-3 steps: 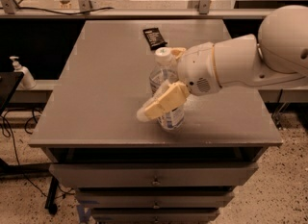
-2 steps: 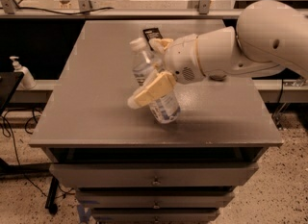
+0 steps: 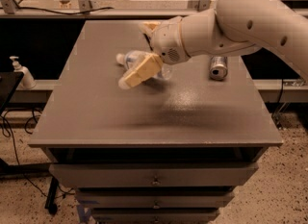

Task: Knock blue plastic bottle over

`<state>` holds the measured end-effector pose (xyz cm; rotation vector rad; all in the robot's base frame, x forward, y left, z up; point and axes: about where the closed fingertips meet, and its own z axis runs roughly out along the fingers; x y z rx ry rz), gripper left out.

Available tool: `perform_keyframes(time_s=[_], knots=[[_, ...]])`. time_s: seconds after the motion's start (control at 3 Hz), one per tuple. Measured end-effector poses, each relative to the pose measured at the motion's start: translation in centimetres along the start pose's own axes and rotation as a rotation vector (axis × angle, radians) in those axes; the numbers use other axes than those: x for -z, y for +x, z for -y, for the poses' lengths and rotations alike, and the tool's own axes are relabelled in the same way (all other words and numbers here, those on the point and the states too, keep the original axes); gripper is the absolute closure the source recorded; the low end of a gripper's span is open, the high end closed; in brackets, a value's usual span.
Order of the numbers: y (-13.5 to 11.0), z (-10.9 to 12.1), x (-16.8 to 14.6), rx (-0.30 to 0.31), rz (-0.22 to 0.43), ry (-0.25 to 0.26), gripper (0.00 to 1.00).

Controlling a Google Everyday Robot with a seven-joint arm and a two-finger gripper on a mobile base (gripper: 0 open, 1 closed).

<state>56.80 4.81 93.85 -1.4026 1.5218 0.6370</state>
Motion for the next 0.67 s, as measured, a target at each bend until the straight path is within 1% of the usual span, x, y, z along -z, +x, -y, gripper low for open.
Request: perform_keyframes(time_s=[0.33,0.67], knots=[[-0.09,1.02,-0.52,0.017,-0.007,0.000,0.00],[-0.05,1.67,-0.85,0.021,-0.038,0.012,0.00]])
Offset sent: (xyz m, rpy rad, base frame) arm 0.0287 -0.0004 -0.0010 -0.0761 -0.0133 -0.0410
